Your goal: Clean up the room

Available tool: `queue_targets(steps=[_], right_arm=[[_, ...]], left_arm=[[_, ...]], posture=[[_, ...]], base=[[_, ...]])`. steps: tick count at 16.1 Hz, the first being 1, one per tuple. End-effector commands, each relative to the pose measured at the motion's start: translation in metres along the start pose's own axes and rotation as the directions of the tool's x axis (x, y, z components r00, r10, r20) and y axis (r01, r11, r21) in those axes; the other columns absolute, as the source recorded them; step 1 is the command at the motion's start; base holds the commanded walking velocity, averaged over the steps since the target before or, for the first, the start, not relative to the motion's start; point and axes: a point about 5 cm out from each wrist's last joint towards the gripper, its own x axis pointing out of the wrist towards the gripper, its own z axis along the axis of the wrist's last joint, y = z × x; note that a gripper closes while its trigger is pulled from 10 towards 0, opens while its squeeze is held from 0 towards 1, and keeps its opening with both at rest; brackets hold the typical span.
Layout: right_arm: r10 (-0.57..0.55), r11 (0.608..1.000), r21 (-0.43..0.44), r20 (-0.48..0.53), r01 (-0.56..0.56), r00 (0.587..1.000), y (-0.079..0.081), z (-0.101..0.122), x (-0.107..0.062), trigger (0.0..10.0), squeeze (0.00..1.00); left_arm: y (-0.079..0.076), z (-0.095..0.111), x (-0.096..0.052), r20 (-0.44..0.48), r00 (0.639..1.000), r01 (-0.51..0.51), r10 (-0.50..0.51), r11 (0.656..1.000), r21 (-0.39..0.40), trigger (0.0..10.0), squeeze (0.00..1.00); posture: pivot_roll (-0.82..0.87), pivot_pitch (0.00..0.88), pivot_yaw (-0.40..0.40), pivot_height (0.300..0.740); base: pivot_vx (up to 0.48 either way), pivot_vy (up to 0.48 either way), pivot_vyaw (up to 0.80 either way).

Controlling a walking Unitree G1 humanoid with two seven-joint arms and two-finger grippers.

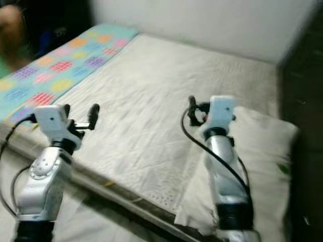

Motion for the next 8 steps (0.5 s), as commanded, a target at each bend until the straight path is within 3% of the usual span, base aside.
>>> queue_targets(steps=[1, 3, 5, 8], right_arm=[[0.002, 1.000, 0.008, 0.032, -0.003, 0.999, 0.002, 0.007, 0.000, 10.0, 0.00], [0.037, 0.999, 0.035, 0.018, -0.037, 0.999, 0.007, 0.005, -0.003, 10.0, 0.00], [0.036, 0.999, 0.035, -0.024, -0.035, 0.999, 0.009, -0.002, -0.001, 10.0, 0.00], [0.044, 0.999, 0.032, -0.012, -0.043, 0.999, 0.011, 0.000, 0.004, 10.0, 0.00]], left_arm=[[0.000, -0.001, -0.002, -0.005, 1.000, 0.004, -0.004, 1.000, 0.018, 10.0, 0.00], [0.002, -0.006, -0.009, -0.029, 1.000, -0.006, 0.007, 1.000, 0.022, 10.0, 0.00], [0.002, -0.008, -0.006, -0.041, 0.999, -0.002, 0.002, 1.000, -0.014, 10.0, 0.00], [-0.006, -0.004, 0.003, -0.026, 0.999, 0.040, -0.041, 0.998, -0.044, 10.0, 0.00]], posture=[[-0.05, 0.000, 0.015, 0.740], [-0.04, 0.000, 0.005, 0.740], [-0.04, 0.000, -0.001, 0.740], [-0.05, 0.000, -0.010, 0.740]], base=[[0.000, 0.000, 0.00], [0.000, 0.000, 0.00], [0.000, 0.000, -0.80], [0.000, 0.000, -0.80]])
